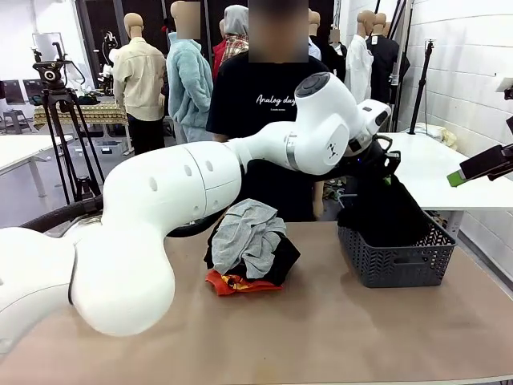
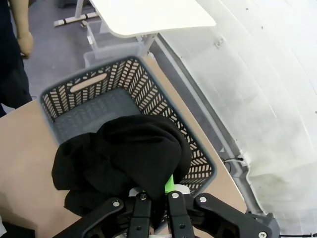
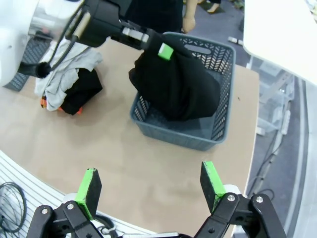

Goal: Sort the tops and bottoms.
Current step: Sort the clothes according to human instructions.

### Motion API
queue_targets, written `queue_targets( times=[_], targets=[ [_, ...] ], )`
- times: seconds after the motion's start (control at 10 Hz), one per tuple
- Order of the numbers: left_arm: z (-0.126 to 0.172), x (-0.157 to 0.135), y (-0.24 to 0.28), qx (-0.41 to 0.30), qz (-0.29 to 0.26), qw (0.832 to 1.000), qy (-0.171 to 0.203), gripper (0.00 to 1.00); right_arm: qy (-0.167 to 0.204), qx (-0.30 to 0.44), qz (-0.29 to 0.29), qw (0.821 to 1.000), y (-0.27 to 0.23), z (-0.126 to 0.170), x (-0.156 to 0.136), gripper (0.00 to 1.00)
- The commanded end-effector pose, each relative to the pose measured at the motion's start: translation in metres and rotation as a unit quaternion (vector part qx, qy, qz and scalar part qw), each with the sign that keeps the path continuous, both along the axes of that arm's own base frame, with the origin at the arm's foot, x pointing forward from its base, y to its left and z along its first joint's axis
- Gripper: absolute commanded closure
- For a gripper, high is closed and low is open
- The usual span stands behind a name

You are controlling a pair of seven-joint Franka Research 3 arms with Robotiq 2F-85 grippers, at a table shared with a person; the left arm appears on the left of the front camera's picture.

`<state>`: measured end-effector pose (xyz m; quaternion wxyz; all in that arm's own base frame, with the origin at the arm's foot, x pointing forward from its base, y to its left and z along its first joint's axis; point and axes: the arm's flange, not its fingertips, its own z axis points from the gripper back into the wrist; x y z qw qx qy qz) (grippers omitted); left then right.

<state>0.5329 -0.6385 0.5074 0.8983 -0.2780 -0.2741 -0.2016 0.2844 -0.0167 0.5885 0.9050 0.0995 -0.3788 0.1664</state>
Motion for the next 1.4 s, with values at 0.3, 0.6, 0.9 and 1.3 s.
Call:
queue_targets(
  times=[0.3, 0.6, 0.9, 1.3],
  targets=[
    [0.019, 0.07, -0.106, 0.007, -0.02, 1.0, -0.014, 0.13, 0.001, 0.0, 0.003, 1.0, 0.0, -0.001, 0.001, 0.0],
    [0.043, 0.067, -0.1, -0.002, -0.017, 1.0, -0.006, 0.0, 0.001, 0.0, 0.003, 1.0, 0.0, -0.001, 0.001, 0.0],
    [0.012, -0.01, -0.006, -0.006, -0.014, 1.0, -0.016, 0.0, 0.001, 0.0, 0.003, 1.0, 0.0, -0.001, 0.001, 0.0],
    [0.012, -0.01, -0.006, -0.006, -0.014, 1.0, -0.016, 0.0, 0.001, 0.0, 0.003, 1.0, 0.0, -0.001, 0.001, 0.0]
  ],
)
